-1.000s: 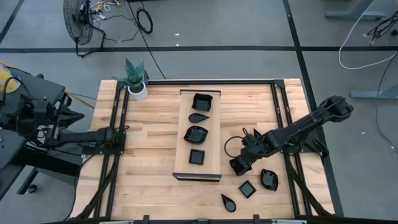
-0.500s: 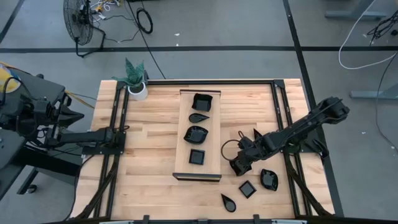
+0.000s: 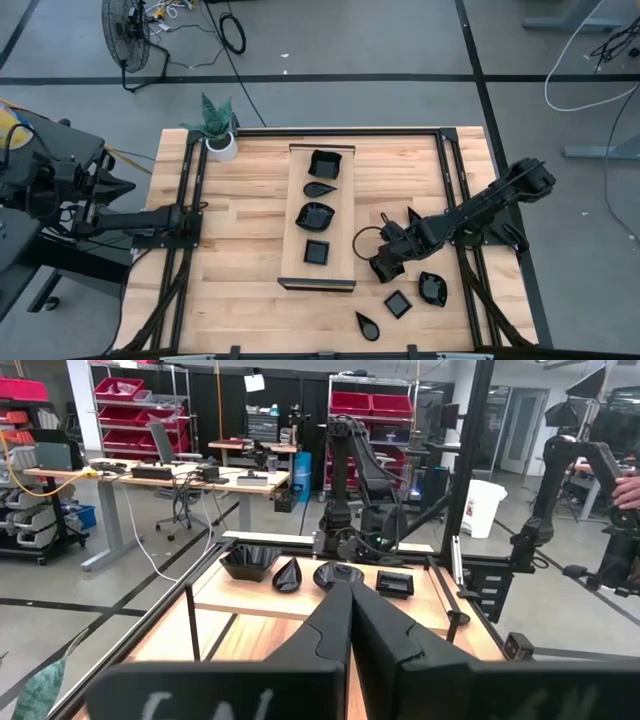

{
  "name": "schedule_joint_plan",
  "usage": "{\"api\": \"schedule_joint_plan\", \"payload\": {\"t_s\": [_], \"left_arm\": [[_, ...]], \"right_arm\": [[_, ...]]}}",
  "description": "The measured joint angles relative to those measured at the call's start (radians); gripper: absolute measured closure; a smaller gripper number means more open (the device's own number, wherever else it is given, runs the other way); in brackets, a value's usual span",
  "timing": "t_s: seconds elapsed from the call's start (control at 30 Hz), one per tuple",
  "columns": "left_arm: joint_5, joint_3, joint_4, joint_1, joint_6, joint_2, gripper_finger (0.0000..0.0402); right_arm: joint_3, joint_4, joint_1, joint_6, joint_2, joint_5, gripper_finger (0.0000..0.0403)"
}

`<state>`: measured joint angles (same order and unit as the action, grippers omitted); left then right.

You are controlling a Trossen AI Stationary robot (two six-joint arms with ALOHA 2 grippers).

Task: Pick & Place Mini shaped plates
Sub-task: Stack the distorted square plate on top of the distorted square plate on the shelf

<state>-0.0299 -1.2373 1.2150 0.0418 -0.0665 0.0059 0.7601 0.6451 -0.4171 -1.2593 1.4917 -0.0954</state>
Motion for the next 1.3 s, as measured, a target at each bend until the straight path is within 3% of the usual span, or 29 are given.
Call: {"api": "schedule_joint_plan", "payload": {"t_s": [0.57, 0.97, 1.3], "left_arm": [[0.0, 0.0, 0.0, 0.0, 0.0, 0.0, 0.0387], [0.0, 0.0, 0.0, 0.0, 0.0, 0.0, 0.0387], [0.0, 0.0, 0.0, 0.0, 0.0, 0.0, 0.0387]], "right_arm": [[0.001, -0.006, 0.002, -0.046, 0.0, -0.002, 0.0398], [0.002, -0.006, 0.001, -0.077, -0.03, -0.002, 0.0401], [0.069, 0.175, 0.002, -0.166, -0.162, -0.027, 0.0402]]}}
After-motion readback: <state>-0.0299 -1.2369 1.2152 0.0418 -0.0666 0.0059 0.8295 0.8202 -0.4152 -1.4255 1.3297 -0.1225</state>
